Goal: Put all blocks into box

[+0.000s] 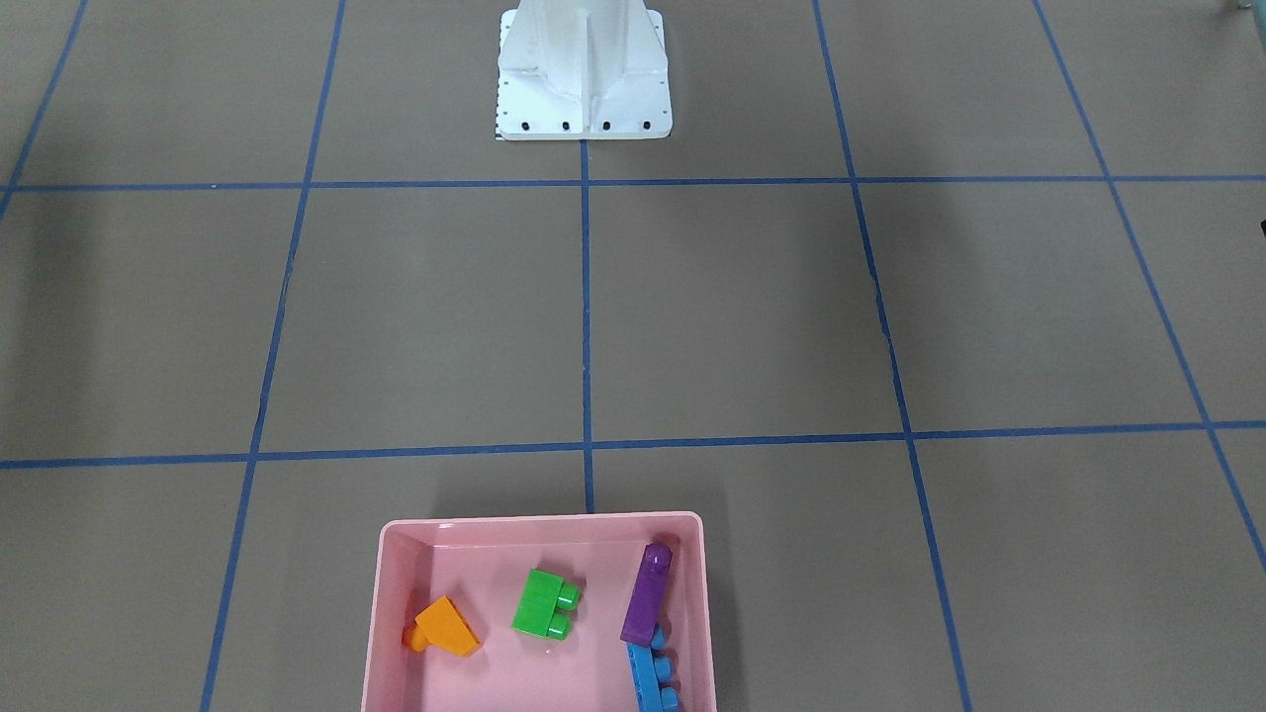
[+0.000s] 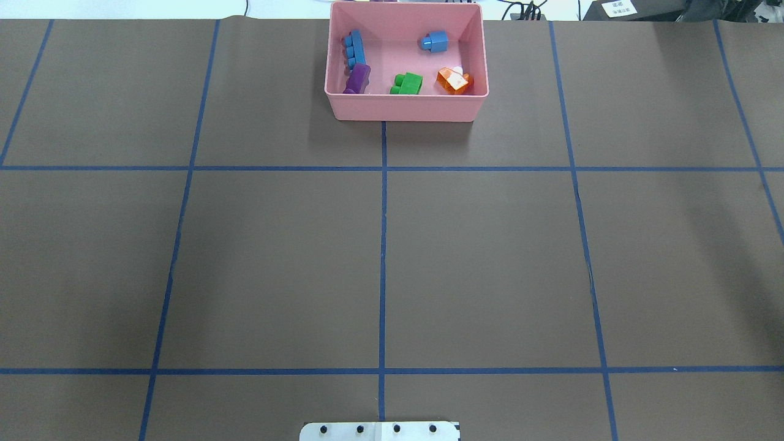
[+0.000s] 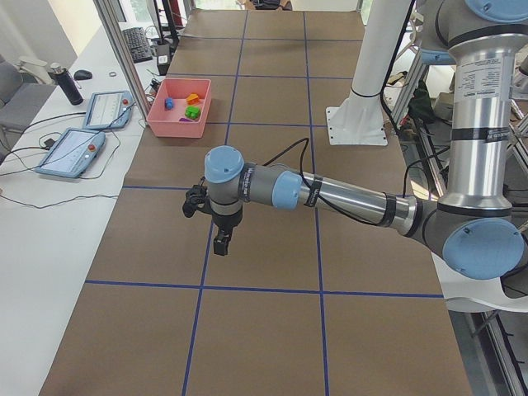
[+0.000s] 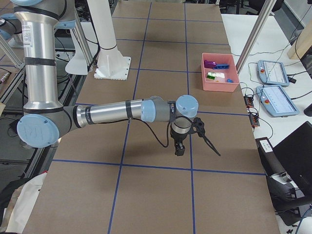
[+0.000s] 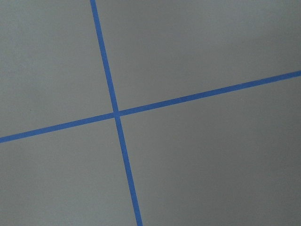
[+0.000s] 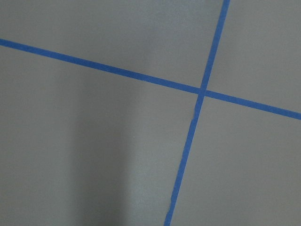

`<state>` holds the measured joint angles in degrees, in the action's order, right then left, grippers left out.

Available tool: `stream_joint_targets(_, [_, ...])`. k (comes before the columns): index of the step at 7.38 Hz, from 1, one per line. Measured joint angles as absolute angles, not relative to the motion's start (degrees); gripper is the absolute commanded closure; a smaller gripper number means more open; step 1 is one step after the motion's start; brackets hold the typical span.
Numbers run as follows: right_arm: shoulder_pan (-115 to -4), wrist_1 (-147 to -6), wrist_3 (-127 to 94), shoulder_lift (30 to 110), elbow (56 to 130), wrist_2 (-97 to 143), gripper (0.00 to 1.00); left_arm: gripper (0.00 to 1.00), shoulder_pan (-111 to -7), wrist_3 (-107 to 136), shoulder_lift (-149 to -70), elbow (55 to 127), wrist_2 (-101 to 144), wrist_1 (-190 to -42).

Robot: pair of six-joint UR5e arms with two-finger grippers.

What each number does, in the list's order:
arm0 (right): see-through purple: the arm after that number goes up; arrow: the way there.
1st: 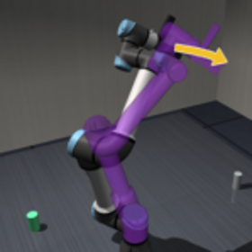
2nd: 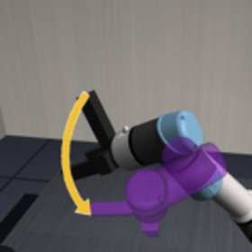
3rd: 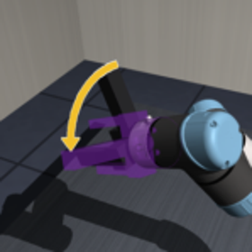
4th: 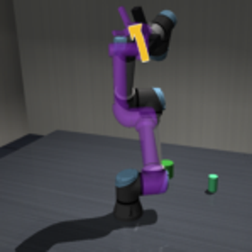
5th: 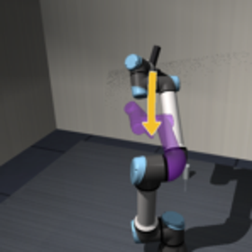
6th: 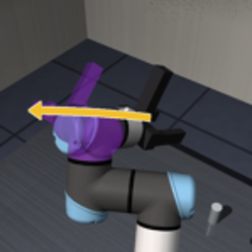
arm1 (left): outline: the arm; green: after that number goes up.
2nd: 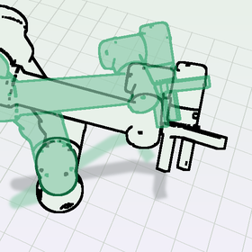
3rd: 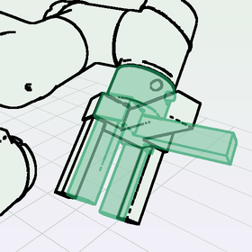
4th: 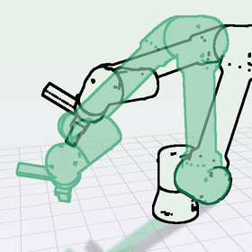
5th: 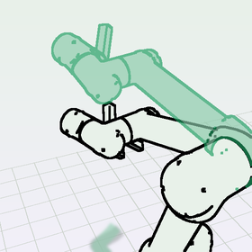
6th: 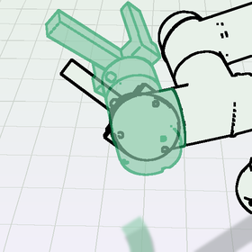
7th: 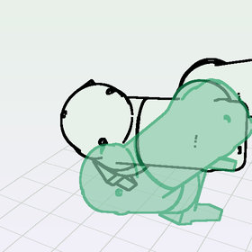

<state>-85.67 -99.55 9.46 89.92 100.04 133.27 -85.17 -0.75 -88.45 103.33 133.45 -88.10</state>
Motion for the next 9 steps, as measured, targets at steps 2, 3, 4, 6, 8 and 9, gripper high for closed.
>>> stream_joint_targets(2, [-85.63, -99.50, 9.49, 89.85, 99.75, 133.15, 0.00, 0.00, -85.18, -0.82, -89.15, 101.18, 133.67, -88.37])
stream_joint_targets(3, [-85.61, -99.50, 9.49, 89.76, 99.60, 133.10, 0.00, 0.00, -85.19, -0.70, -89.32, 100.93, 133.73, -88.36])
stream_joint_targets(4, [-85.58, -99.47, 9.51, 89.61, 99.31, 133.08, 0.00, 0.00, -85.19, -0.63, -89.43, 100.83, 133.78, -88.34])
stream_joint_targets(6, [-85.48, -99.47, 9.57, 89.34, 98.85, 133.07, 0.00, 0.00, -85.17, -0.54, -89.62, 100.78, 133.83, -88.35])
stream_joint_targets(8, [-85.38, -98.44, 9.56, 89.24, 98.30, 133.07, 0.00, 0.00, -85.17, -0.47, -90.09, 100.65, 133.78, -88.35])
stream_joint_targets(9, [-85.35, -96.40, 9.53, 89.22, 97.16, 133.07, 0.00, 0.00, -85.17, -0.45, -90.25, 100.62, 133.77, -88.34])
